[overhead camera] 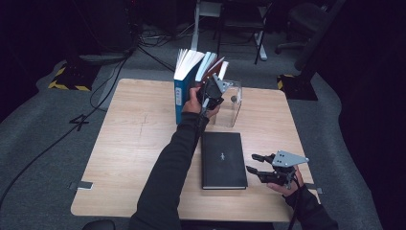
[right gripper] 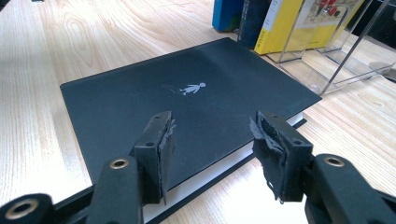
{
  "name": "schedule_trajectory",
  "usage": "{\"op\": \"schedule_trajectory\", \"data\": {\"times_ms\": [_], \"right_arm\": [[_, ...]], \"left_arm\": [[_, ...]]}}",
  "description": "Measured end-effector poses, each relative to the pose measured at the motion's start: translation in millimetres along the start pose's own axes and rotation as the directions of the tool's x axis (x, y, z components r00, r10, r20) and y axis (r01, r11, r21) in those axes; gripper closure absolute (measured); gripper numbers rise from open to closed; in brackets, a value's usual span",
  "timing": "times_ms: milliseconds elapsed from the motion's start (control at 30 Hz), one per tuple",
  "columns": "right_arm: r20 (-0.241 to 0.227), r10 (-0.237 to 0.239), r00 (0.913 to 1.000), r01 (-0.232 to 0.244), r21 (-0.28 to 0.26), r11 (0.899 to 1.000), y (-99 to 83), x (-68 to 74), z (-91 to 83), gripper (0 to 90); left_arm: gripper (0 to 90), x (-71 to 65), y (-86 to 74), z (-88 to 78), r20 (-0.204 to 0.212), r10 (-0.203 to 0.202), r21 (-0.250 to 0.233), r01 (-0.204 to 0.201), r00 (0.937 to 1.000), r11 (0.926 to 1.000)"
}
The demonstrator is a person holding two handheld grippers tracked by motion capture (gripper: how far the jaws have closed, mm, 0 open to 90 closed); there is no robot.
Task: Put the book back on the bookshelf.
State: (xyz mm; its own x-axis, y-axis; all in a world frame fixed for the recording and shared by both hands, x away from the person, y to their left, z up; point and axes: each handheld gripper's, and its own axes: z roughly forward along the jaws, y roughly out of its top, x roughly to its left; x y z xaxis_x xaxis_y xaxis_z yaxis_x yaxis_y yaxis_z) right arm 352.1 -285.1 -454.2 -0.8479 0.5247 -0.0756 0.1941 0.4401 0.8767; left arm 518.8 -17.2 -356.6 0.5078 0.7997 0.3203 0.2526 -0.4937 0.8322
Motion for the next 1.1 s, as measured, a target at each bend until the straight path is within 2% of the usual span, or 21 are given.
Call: {"op": "schedule_trajectory", "data": {"times_ms": [267, 500, 800, 1100], "right_arm": [[-0.004, 0.003, 1.0000, -0.003, 0.007, 1.000, -1.2, -0.9, 0.5, 47.9], [-0.007, 0.003, 1.0000, -0.003, 0.023, 1.000, -1.9, -0.5, 1.8, 46.7], [-0.017, 0.004, 0.9998, -0.003, 0.037, 0.999, -2.7, -1.0, 1.8, 45.9], [-0.028, -0.003, 0.9996, 0.005, 0.055, 0.998, -2.2, 0.9, 4.7, 45.5]], "left_arm": [[60.7, 3.5, -2.6, -8.0, 0.025, 0.015, -0.002, -0.015, 0.9996, 0.9999], [60.7, 10.6, -7.8, -17.4, 0.043, 0.005, -0.011, -0.005, 0.9991, 0.9999], [59.6, 17.0, -18.6, -31.4, 0.075, 0.012, -0.021, -0.010, 0.9971, 0.9997], [57.8, 16.0, -33.1, -45.9, 0.121, 0.054, -0.020, -0.052, 0.9912, 0.9985]]}}
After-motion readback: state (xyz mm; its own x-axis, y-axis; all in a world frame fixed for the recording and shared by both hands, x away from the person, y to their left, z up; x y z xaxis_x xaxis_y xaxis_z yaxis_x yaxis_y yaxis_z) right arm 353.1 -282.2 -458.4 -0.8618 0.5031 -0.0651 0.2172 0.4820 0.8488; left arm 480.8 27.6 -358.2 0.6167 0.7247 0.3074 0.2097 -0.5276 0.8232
